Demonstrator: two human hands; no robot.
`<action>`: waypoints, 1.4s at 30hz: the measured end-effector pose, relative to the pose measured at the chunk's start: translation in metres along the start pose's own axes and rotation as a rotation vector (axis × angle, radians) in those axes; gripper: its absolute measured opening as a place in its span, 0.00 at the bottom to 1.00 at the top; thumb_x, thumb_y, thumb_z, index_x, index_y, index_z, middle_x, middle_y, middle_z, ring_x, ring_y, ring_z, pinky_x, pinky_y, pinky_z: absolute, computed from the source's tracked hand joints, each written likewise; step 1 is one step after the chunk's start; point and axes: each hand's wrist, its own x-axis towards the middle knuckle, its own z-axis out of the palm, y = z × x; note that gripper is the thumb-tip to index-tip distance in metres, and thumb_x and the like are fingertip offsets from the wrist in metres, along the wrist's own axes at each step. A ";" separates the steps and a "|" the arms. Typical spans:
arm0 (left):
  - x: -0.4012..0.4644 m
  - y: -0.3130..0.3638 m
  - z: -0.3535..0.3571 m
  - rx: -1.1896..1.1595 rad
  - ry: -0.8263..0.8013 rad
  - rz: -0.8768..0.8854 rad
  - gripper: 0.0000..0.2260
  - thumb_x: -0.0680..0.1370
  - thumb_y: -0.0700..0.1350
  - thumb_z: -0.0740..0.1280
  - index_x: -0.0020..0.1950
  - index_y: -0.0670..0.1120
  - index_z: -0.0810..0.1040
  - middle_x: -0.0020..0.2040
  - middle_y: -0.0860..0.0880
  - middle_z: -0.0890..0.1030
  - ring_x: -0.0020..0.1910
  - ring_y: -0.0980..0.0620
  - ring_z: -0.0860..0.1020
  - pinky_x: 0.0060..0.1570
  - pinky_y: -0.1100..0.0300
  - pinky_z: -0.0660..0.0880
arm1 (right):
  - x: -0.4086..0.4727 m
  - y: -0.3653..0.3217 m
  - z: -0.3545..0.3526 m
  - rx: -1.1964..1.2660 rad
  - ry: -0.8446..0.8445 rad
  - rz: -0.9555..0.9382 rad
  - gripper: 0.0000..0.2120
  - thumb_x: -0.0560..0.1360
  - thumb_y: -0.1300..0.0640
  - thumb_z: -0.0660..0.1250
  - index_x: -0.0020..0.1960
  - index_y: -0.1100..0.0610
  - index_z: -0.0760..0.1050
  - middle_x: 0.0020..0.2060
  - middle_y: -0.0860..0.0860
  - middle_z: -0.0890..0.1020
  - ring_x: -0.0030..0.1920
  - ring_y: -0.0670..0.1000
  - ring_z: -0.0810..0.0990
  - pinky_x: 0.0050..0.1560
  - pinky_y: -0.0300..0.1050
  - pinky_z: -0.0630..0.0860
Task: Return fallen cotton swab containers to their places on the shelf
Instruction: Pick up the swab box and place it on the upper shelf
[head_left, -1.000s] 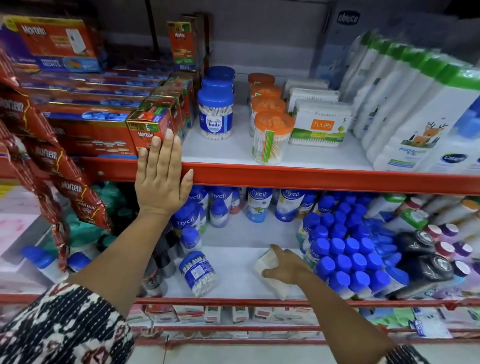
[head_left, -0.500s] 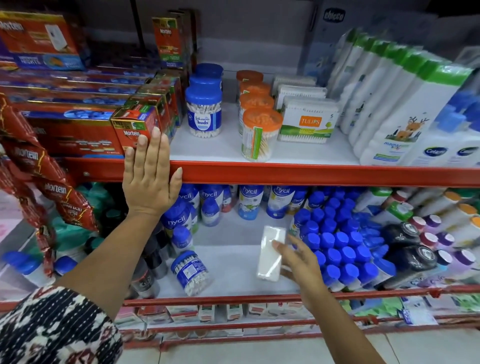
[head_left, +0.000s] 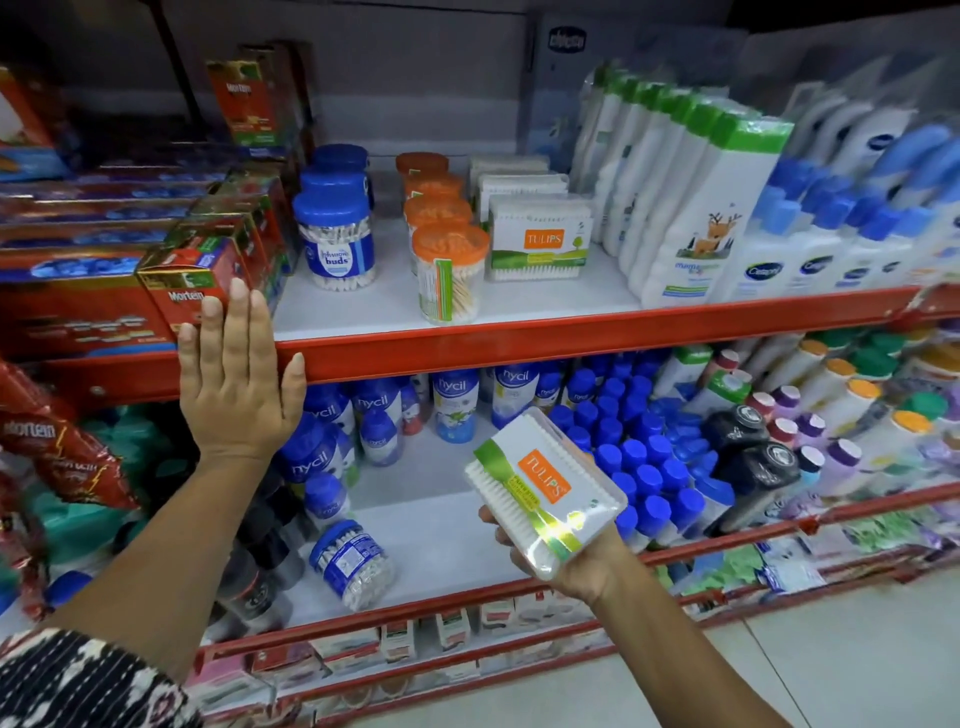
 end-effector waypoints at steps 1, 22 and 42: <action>0.000 0.000 0.000 -0.001 0.000 -0.001 0.27 0.84 0.50 0.50 0.79 0.39 0.51 0.81 0.48 0.46 0.79 0.49 0.45 0.78 0.52 0.43 | 0.000 0.000 -0.003 0.010 0.004 0.008 0.27 0.63 0.53 0.79 0.52 0.73 0.80 0.44 0.72 0.82 0.34 0.66 0.84 0.28 0.56 0.82; 0.001 0.000 0.001 0.000 0.035 0.038 0.26 0.84 0.51 0.51 0.79 0.39 0.54 0.80 0.45 0.50 0.79 0.47 0.49 0.78 0.51 0.46 | -0.020 -0.095 0.146 -0.521 0.363 -0.866 0.25 0.73 0.44 0.67 0.67 0.54 0.70 0.52 0.55 0.83 0.54 0.54 0.82 0.55 0.51 0.81; 0.002 -0.002 0.003 -0.008 0.041 0.044 0.26 0.84 0.51 0.51 0.78 0.38 0.56 0.80 0.44 0.53 0.79 0.47 0.50 0.78 0.51 0.47 | 0.020 -0.140 0.123 -1.480 1.004 -0.966 0.41 0.71 0.28 0.57 0.65 0.63 0.70 0.56 0.56 0.80 0.58 0.58 0.77 0.51 0.50 0.71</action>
